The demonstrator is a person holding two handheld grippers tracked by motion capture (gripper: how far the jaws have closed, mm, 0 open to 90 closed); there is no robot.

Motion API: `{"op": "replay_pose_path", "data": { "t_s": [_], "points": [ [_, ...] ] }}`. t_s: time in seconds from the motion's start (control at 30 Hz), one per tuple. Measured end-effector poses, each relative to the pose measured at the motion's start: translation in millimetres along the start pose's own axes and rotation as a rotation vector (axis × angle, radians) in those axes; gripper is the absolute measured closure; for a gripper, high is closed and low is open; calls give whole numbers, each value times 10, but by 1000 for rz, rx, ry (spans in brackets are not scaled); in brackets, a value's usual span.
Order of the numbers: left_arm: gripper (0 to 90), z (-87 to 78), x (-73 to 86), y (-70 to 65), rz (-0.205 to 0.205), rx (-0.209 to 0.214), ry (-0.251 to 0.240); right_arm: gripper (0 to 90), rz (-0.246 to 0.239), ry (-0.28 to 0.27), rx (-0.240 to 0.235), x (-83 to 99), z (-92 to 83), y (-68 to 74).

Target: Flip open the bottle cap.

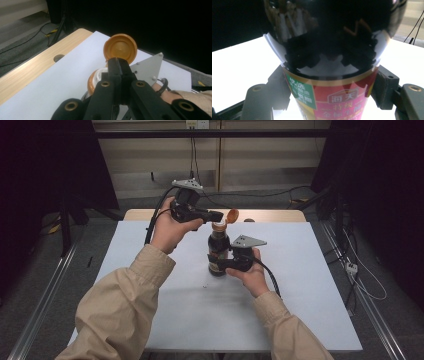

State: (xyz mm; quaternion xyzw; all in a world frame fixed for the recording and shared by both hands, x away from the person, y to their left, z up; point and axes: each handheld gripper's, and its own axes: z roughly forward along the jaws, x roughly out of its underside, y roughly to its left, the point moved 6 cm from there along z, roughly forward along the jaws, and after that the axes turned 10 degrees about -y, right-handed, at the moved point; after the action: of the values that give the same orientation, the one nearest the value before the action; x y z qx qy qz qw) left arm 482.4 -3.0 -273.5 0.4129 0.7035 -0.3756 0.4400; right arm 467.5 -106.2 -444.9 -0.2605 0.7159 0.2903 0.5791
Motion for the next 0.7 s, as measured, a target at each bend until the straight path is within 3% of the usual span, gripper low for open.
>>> {"op": "replay_pose_path", "data": {
  "t_s": [0.47,0.7],
  "points": [
    [900,-77,20,23,16,-13,26,293,10,0,7,1,-6,0],
    [863,-115,59,22,11,-14,13,288,7,2,11,-4,-8,4]
  ]
}}
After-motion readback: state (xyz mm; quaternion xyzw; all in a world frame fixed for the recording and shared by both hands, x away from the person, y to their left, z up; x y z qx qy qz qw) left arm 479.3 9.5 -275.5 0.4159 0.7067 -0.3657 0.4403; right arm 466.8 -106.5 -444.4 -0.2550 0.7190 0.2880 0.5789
